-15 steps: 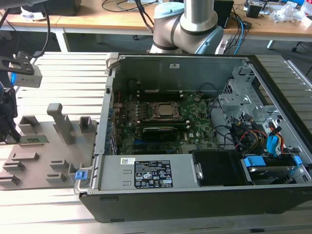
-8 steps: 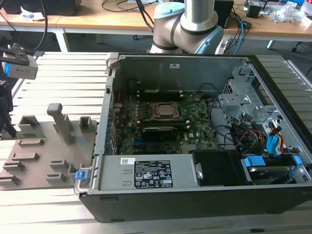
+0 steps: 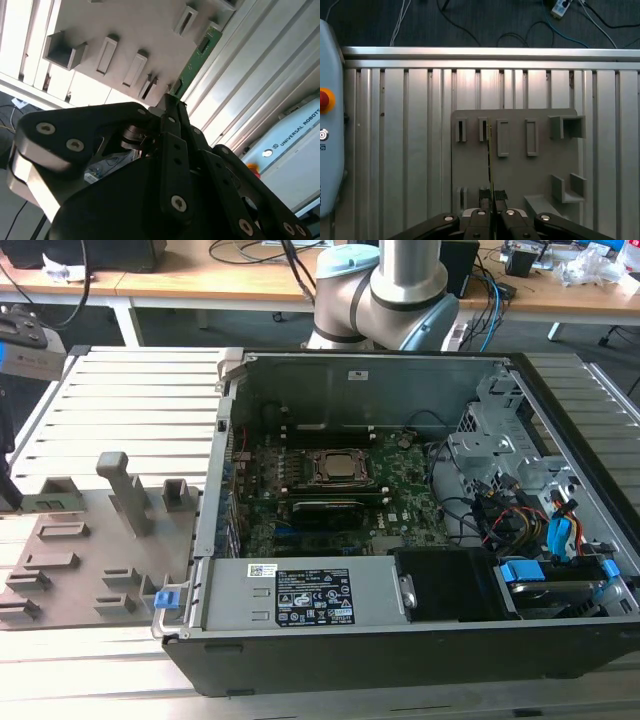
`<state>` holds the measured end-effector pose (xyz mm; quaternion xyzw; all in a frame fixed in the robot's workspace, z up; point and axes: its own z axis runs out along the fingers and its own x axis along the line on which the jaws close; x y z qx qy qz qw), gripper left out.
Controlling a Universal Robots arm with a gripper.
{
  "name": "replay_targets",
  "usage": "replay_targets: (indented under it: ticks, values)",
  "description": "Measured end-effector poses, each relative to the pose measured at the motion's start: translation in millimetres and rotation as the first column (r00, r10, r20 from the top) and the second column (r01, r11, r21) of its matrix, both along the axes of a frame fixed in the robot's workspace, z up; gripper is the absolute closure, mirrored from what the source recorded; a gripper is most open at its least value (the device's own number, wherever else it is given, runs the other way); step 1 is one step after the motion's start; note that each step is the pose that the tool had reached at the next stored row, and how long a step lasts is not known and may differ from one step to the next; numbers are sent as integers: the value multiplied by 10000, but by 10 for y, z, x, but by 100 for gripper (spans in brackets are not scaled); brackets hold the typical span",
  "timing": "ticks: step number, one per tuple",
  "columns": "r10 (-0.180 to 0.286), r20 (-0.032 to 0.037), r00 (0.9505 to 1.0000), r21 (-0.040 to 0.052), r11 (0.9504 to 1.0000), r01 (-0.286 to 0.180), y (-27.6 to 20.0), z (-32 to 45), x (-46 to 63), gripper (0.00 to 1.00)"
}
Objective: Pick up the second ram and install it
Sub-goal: 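Pick up the second ram and move it above second insertion slot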
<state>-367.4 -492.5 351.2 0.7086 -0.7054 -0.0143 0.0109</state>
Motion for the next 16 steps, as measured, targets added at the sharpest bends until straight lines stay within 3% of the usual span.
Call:
replay_targets:
  ticks: [9, 12, 16]
  values:
    - [0, 1, 10000, 1, 10000, 0, 1, 172, 0, 86]
    - [0, 1, 10000, 5, 10000, 0, 1, 304, 0, 86]
    - [0, 0, 10000, 40, 10000, 0, 32, 334, 0, 86]
